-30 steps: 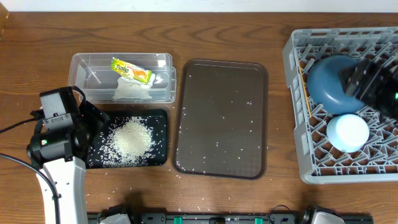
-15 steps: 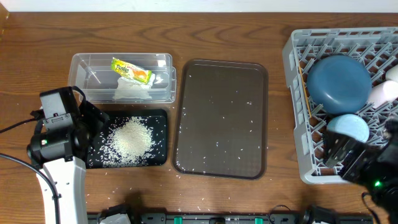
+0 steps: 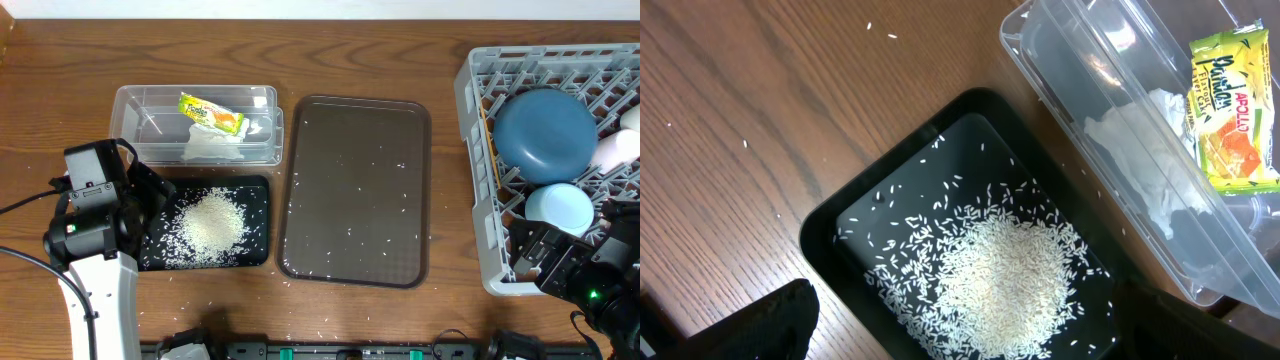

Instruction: Sort waste into correct bins and load items into the dishwasher rack

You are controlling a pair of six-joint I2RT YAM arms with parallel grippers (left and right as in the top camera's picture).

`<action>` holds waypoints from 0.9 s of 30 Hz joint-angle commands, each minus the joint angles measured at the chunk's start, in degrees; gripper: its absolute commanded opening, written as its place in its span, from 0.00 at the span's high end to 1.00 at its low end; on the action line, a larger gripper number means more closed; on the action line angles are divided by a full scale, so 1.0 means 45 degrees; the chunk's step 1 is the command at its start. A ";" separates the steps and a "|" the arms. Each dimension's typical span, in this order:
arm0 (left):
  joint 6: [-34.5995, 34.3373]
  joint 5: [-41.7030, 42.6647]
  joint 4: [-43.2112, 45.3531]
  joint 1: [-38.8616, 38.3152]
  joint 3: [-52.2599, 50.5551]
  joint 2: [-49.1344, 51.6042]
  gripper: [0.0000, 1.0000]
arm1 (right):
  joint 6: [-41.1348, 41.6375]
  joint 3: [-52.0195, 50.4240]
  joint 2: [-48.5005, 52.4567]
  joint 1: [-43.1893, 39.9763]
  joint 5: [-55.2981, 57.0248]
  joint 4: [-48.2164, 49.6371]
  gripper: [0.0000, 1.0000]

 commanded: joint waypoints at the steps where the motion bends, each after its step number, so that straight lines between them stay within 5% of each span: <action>1: 0.0024 -0.0209 -0.0078 0.0039 0.0092 0.0024 0.03 | 0.0112 0.0005 -0.0102 0.0073 0.0049 0.0010 0.01; 15: 0.0024 -0.0209 -0.0078 0.0039 0.0092 0.0024 0.04 | 0.0005 -0.0777 -0.0189 0.1161 0.0719 -0.0015 0.01; 27: 0.0024 -0.0209 -0.0078 0.0039 0.0092 0.0024 0.04 | -0.1297 -0.7077 -0.4192 0.3643 0.0219 0.7359 0.01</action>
